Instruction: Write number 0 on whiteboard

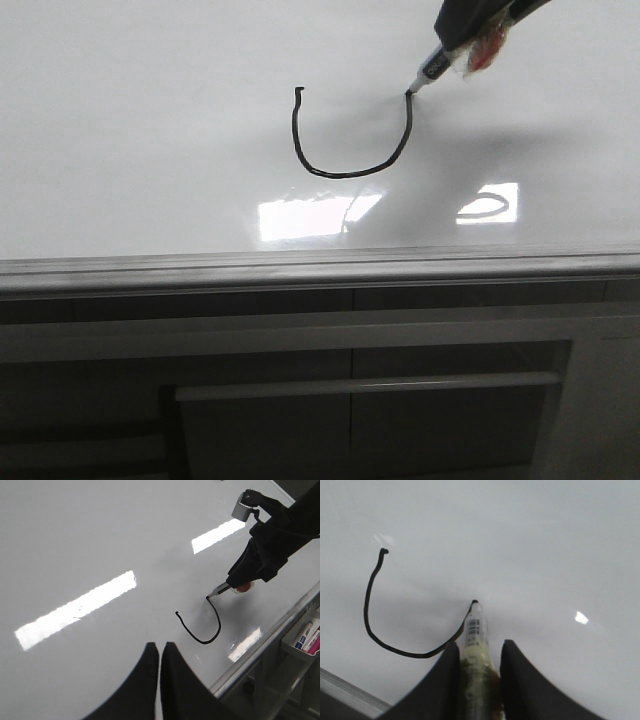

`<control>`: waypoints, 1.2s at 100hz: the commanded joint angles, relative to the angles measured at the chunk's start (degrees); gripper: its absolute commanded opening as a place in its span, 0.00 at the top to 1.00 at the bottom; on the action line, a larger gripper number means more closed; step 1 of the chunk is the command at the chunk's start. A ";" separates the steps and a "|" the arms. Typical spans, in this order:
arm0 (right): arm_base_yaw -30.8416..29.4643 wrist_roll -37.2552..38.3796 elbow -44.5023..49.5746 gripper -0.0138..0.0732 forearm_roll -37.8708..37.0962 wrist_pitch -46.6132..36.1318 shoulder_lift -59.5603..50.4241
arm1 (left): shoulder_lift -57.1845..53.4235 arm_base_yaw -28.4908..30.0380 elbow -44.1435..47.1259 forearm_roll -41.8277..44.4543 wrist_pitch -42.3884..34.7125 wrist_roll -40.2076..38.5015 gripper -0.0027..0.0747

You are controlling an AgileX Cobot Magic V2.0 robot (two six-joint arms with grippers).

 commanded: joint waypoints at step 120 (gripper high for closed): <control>6.66 0.34 -5.25 0.90 0.58 -0.90 8.71 | 0.61 -0.27 -1.33 1.39 -4.46 -0.61 0.99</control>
